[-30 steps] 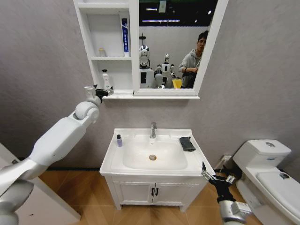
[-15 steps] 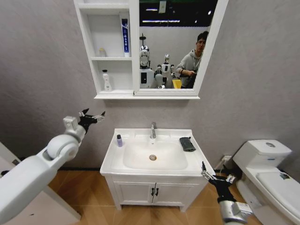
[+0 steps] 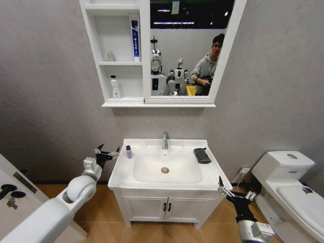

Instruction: Move facial cleanser and shampoo from washbasin to cabinet, then wipe washbasin with towel.

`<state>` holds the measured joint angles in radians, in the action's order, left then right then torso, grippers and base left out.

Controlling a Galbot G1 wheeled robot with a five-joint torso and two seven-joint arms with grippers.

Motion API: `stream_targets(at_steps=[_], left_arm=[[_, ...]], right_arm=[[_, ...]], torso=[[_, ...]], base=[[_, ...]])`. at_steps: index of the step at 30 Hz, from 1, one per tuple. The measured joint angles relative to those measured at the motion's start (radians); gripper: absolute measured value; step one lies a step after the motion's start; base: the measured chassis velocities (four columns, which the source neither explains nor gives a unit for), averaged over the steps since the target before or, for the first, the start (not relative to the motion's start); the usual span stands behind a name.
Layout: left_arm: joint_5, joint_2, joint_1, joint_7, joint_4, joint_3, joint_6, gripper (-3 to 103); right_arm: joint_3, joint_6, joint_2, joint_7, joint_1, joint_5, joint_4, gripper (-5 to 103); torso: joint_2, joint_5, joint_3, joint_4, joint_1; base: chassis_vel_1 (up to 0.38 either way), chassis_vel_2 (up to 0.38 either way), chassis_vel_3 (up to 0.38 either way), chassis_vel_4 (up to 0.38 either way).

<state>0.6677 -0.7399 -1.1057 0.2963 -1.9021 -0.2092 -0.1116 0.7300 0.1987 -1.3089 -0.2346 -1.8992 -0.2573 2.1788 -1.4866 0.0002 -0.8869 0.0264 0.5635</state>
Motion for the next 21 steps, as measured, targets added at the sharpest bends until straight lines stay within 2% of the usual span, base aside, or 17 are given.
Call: stream_targets(at_steps=[1, 2, 5, 6, 13, 21], left_arm=[[-0.019, -0.020, 0.001, -0.036, 0.027, 0.003, 0.022, 100], [-0.019, -0.020, 0.001, -0.036, 0.027, 0.003, 0.022, 100], [-0.044, -0.076, 0.020, -0.084, 0.097, 0.020, 0.040, 100], [-0.044, -0.076, 0.020, -0.084, 0.097, 0.020, 0.040, 100], [-0.088, -0.189, 0.089, -0.089, 0.252, 0.067, 0.044, 100], [-0.108, -0.278, 0.155, -0.067, 0.339, 0.109, 0.050, 100]], right_arm=[[-0.006, 0.003, 0.001, 0.001, 0.000, 0.007, -0.007, 100], [-0.006, 0.003, 0.001, 0.001, 0.000, 0.007, -0.007, 100], [-0.022, 0.005, 0.008, 0.003, 0.000, 0.016, -0.018, 100], [-0.022, 0.005, 0.008, 0.003, 0.000, 0.016, -0.018, 100], [-0.018, 0.004, 0.026, 0.004, -0.005, 0.016, -0.025, 100], [-0.019, 0.003, 0.029, 0.004, -0.005, 0.017, -0.036, 100]], torso=[[0.000, -0.0002, 0.000, 0.0000, 0.000], [0.000, -0.0002, 0.000, 0.0000, 0.000], [0.000, -0.0001, 0.000, 0.0000, 0.000], [0.000, -0.0001, 0.000, 0.0000, 0.000], [0.000, 0.0000, 0.000, 0.0000, 0.000], [0.000, -0.0001, 0.000, 0.0000, 0.000]], base=[[0.000, 0.000, 0.000, 0.000], [0.000, 0.000, 0.000, 0.000], [0.000, 0.000, 0.000, 0.000], [0.000, 0.000, 0.000, 0.000], [0.000, 0.000, 0.000, 0.000], [0.000, 0.000, 0.000, 0.000]])
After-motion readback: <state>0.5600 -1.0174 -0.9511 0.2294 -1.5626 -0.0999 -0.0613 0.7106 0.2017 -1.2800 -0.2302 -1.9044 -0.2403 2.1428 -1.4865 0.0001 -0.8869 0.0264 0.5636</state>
